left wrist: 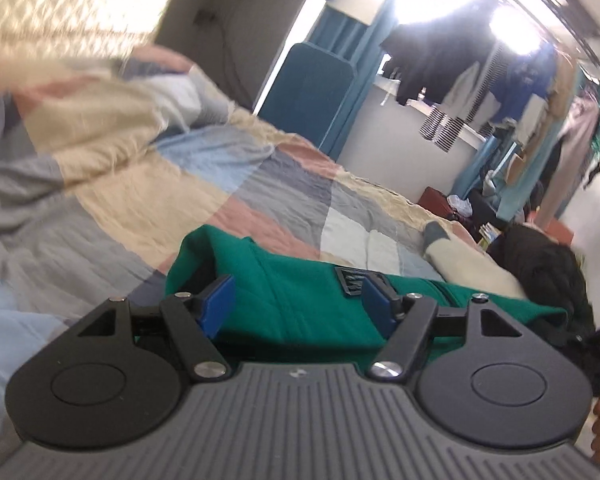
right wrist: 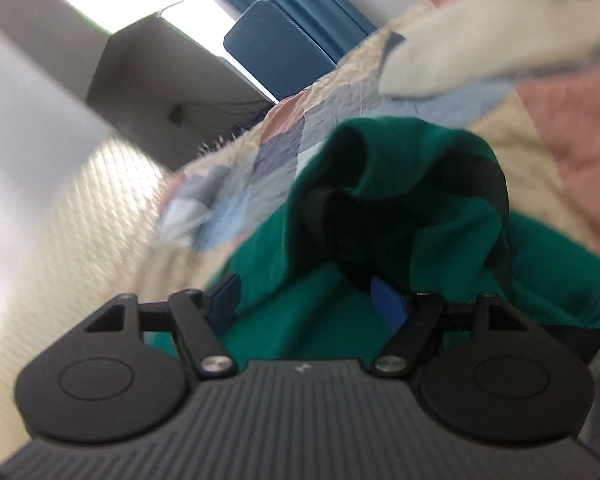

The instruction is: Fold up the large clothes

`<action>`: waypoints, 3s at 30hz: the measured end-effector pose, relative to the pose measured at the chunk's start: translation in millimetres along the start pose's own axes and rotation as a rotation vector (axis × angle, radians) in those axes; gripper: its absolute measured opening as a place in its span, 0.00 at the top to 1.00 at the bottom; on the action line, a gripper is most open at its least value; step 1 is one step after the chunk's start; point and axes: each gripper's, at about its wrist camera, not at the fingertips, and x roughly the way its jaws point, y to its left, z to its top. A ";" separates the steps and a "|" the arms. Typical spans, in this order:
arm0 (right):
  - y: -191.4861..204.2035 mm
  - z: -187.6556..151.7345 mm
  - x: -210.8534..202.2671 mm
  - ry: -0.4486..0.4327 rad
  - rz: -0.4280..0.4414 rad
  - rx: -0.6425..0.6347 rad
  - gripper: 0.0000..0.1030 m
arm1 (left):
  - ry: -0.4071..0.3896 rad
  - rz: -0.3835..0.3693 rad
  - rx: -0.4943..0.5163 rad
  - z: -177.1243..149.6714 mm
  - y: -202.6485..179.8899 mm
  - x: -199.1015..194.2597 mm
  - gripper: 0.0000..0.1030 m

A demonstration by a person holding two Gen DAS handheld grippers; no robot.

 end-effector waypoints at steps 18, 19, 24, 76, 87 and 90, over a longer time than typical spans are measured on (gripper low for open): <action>24.8 -15.8 46.4 0.040 -0.245 -0.298 0.50 | 0.196 0.061 0.043 -46.7 -16.5 48.9 0.28; 21.1 -12.6 54.2 0.049 -0.256 -0.290 0.54 | 0.193 0.066 0.031 -43.6 -13.6 54.0 0.28; 8.6 9.5 81.6 0.049 -0.311 -0.276 0.58 | 0.147 0.090 -0.018 -23.6 -1.5 83.6 0.28; -15.4 56.0 111.8 -0.090 -0.528 -0.475 0.88 | 0.093 0.249 -0.115 -0.1 61.6 125.6 0.85; -39.2 79.4 106.4 -0.176 -0.555 -0.404 0.90 | 0.039 0.214 -0.185 15.0 72.9 128.5 0.91; -46.5 72.5 127.6 -0.102 -0.590 -0.439 0.90 | 0.114 0.214 -0.160 7.4 75.1 144.9 0.90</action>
